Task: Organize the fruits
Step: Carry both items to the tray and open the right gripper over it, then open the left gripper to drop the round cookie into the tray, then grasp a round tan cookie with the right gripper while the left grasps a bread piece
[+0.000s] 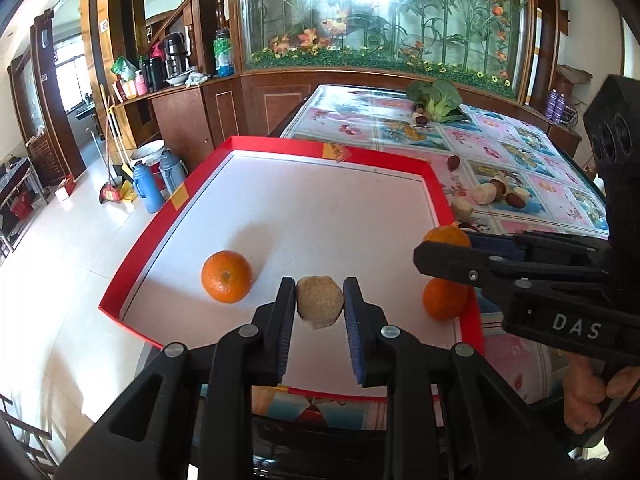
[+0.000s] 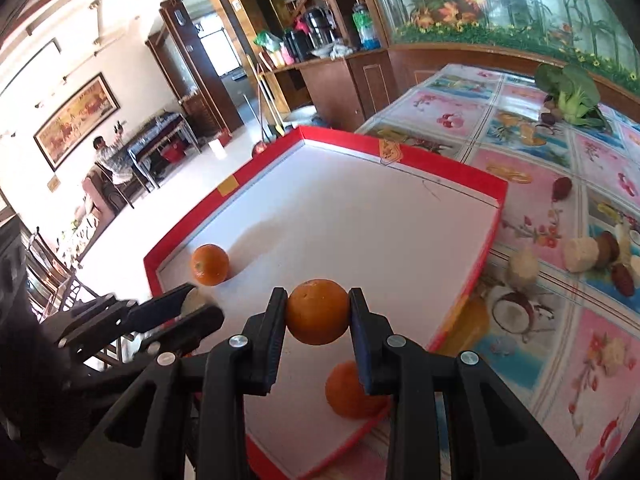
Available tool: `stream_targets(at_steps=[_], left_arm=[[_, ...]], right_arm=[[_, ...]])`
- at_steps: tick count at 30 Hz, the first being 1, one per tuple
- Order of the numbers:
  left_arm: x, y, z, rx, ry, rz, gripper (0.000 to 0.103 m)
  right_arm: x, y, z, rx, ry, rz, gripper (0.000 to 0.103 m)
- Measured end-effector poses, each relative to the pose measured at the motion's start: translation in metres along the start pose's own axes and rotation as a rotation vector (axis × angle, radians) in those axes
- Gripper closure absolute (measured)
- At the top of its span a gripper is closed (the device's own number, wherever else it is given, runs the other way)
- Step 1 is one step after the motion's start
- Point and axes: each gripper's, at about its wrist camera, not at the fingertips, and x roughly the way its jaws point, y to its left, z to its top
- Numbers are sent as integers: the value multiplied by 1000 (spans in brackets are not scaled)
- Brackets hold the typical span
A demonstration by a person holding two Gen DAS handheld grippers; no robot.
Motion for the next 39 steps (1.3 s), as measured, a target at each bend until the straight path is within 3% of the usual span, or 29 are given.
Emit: stream_targets(at_steps=[9,13,15,18,21,24,32,39], left_arm=[[9,7,-5,-1,47,-7,77],[15,3,-7,5,74,-18,77],[19,2,-7,3,86,-15,77],[21,2,-9,5,99,-10,76],[20,4,-9,-11,102,-2,51],[8,6,-6,-13,61,25,40],[-18,-10,-1,21,-5,1,35],[-21,-45,-2,94,3,-57,34]], right_arm=[[43,-2,28,47,143,-97,73],[44,-1,27,49,165,-101,70],[42,-2,26,49,183,-95,63],[18,-6,26,51,99,-69,63],[-10,-14,24,49,14,-52,62],[-48,-35,18,61,-81,-70,58],[-130,-122,-23,207,-184,-180,55],[-156,-162,-57,303,-204,-220,55]])
